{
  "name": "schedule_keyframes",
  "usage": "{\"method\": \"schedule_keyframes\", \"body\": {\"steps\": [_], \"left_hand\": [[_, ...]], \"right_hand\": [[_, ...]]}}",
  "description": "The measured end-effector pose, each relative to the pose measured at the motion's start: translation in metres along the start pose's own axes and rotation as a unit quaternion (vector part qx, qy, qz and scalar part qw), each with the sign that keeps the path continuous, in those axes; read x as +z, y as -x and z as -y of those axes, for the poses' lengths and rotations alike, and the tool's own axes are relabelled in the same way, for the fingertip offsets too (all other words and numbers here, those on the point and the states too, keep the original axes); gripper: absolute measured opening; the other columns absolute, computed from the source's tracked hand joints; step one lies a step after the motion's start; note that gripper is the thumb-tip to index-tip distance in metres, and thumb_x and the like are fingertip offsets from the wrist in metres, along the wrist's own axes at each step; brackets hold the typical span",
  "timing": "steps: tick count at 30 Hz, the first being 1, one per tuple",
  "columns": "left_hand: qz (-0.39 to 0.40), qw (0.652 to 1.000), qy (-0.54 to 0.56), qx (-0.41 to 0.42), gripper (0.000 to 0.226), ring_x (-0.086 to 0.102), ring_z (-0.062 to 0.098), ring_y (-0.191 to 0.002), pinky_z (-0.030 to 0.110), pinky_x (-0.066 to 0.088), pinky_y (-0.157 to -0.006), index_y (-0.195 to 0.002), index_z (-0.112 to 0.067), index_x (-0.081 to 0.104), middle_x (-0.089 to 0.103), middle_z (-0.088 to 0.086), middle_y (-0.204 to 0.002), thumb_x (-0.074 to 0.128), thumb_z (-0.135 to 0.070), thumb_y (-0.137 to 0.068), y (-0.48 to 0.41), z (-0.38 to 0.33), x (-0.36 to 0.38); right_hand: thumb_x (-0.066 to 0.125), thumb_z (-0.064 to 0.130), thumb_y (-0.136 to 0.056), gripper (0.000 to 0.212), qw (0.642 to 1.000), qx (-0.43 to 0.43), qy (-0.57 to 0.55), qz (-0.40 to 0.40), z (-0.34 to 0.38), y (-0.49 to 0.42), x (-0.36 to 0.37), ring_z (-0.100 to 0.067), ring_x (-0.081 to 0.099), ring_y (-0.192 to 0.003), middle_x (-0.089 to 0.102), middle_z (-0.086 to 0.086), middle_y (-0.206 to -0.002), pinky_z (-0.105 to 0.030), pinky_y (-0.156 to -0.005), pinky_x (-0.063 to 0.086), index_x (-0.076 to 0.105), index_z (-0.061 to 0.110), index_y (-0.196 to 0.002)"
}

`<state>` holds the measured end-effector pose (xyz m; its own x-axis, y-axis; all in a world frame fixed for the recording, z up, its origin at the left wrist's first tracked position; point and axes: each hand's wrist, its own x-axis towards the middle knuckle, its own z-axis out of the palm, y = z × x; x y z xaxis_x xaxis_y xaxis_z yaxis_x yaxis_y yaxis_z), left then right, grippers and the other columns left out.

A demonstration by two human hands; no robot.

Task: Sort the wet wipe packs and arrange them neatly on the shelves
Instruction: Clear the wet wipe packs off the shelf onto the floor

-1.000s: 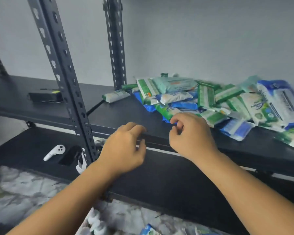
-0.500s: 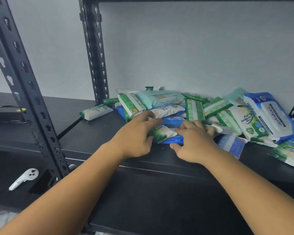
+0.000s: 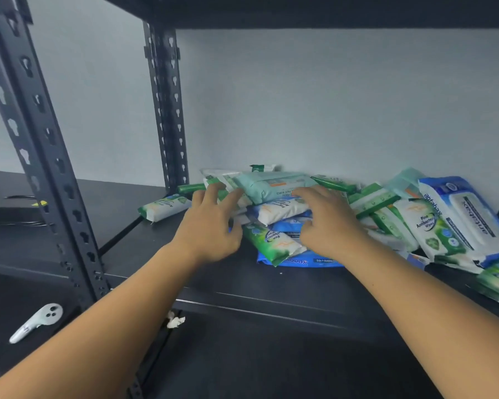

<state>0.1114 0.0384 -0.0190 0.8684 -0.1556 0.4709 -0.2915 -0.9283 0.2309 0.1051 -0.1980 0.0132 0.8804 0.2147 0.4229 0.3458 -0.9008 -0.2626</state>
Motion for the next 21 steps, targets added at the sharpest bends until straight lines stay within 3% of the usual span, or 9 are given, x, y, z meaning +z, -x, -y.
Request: {"method": "schedule_keyframes", "body": {"steps": [2,4,7,9,11,13,16,18,21], "left_hand": [[0.039,0.997,0.021,-0.058,0.063,0.03,0.042,-0.133,0.048,0.028,-0.115,-0.149,-0.034,0.042,0.029,0.013,-0.154,0.042,-0.047,-0.088,-0.009,-0.001,0.001],[0.041,0.995,0.048,-0.081,0.048,0.035,0.038,-0.134,0.048,0.031,-0.115,-0.136,-0.028,0.056,0.039,0.011,-0.147,0.045,-0.05,-0.095,-0.02,-0.003,0.002],[-0.013,0.985,0.1,-0.141,0.04,0.054,0.034,-0.112,0.045,0.047,-0.099,-0.102,-0.012,0.063,0.049,0.009,-0.116,0.059,-0.05,-0.093,-0.035,-0.012,-0.004],[-0.014,0.98,0.091,-0.179,0.049,0.057,0.033,-0.105,0.043,0.05,-0.095,-0.103,-0.006,0.06,0.043,0.006,-0.103,0.069,-0.052,-0.087,-0.041,-0.016,-0.006],[0.006,0.97,0.095,-0.222,0.065,0.056,0.034,-0.109,0.038,0.048,-0.088,-0.121,-0.003,0.049,0.043,0.01,-0.115,0.078,-0.045,-0.08,-0.043,-0.016,-0.007],[0.004,0.963,0.123,-0.241,0.062,0.057,0.034,-0.108,0.035,0.043,-0.078,-0.124,-0.005,0.041,0.05,0.011,-0.116,0.075,-0.028,-0.078,-0.041,-0.011,-0.007],[-0.017,0.96,0.144,-0.238,0.051,0.059,0.029,-0.098,0.035,0.046,-0.074,-0.115,-0.008,0.049,0.06,0.004,-0.102,0.07,-0.028,-0.073,-0.027,-0.009,-0.013],[-0.053,0.955,0.192,-0.219,0.046,0.061,0.024,-0.093,0.035,0.051,-0.077,-0.11,-0.015,0.057,0.064,0.0,-0.101,0.072,-0.036,-0.071,-0.011,-0.017,-0.018],[-0.081,0.957,0.225,-0.165,0.053,0.056,0.018,-0.099,0.027,0.042,-0.08,-0.122,-0.023,0.06,0.06,-0.004,-0.109,0.077,-0.037,-0.073,0.012,-0.041,-0.02]], "right_hand": [[0.052,0.01,-0.085,0.081,0.994,-0.008,0.05,0.1,0.007,-0.013,-0.003,-0.022,0.021,-0.146,0.024,0.012,-0.161,-0.044,-0.115,0.023,0.024,0.037,-0.156],[0.048,0.018,-0.093,0.076,0.983,0.006,0.073,0.168,0.009,-0.025,-0.003,-0.02,0.009,-0.151,0.015,0.015,-0.165,-0.05,-0.117,0.016,0.015,0.04,-0.159],[0.054,0.043,-0.096,0.063,0.978,0.006,0.116,0.173,0.005,-0.042,-0.003,-0.027,0.02,-0.145,0.03,0.005,-0.155,-0.052,-0.112,0.025,0.031,0.037,-0.154],[0.06,0.053,-0.09,0.058,0.976,0.01,0.129,0.176,0.006,-0.048,-0.005,-0.029,0.03,-0.137,0.04,0.001,-0.137,-0.049,-0.106,0.033,0.047,0.038,-0.144],[0.065,0.057,-0.084,0.058,0.979,0.026,0.113,0.165,0.008,-0.047,-0.005,-0.027,0.036,-0.133,0.045,0.003,-0.132,-0.045,-0.103,0.035,0.054,0.036,-0.136],[0.069,0.059,-0.08,0.051,0.984,0.043,0.106,0.135,0.007,-0.04,-0.008,-0.023,0.046,-0.123,0.052,0.007,-0.127,-0.042,-0.098,0.036,0.059,0.034,-0.124],[0.072,0.06,-0.076,0.046,0.991,0.093,0.074,0.065,-0.001,-0.024,-0.021,-0.02,0.055,-0.104,0.06,0.009,-0.111,-0.041,-0.098,0.038,0.059,0.031,-0.11],[0.072,0.063,-0.075,0.048,0.99,0.136,0.028,0.021,-0.01,-0.01,-0.033,-0.02,0.054,-0.102,0.057,0.009,-0.106,-0.042,-0.099,0.041,0.058,0.031,-0.108],[0.07,0.064,-0.076,0.046,0.981,0.194,0.011,-0.009,-0.022,0.01,-0.044,-0.019,0.051,-0.098,0.055,0.008,-0.104,-0.041,-0.097,0.042,0.055,0.032,-0.105]]}}
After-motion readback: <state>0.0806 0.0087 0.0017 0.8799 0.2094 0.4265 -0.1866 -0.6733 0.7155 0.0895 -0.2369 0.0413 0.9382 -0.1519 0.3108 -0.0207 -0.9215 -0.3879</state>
